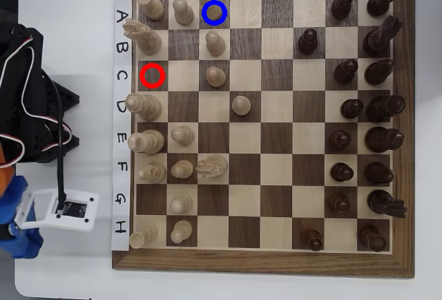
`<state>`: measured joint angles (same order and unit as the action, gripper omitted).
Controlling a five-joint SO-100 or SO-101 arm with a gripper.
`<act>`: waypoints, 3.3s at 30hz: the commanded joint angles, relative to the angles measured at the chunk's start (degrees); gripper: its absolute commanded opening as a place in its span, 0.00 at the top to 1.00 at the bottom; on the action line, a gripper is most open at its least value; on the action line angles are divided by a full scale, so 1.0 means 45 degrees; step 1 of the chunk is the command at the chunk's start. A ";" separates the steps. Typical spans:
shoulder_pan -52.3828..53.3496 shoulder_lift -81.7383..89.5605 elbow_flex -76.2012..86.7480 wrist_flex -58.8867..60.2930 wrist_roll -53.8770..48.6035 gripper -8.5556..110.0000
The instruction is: Move the piece to destination
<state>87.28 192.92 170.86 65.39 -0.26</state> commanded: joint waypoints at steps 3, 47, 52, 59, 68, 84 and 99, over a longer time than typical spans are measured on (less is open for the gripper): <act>0.0762 0.0723 0.0859 0.0371 -0.0488 0.93; 0.1172 0.0781 0.1816 -0.0547 -0.0391 0.93; 0.1289 0.0781 0.1816 -0.0547 -0.0312 0.93; 0.1426 0.0781 0.1836 -0.0605 -0.0254 0.93; 0.1758 0.0781 0.1836 -0.0625 -0.0254 0.93; 0.1992 0.0781 0.1836 -0.0625 0.0020 0.93; 0.1914 0.0762 0.1836 -0.0664 -0.0254 0.93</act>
<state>95.01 192.92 179.47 65.83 -1.67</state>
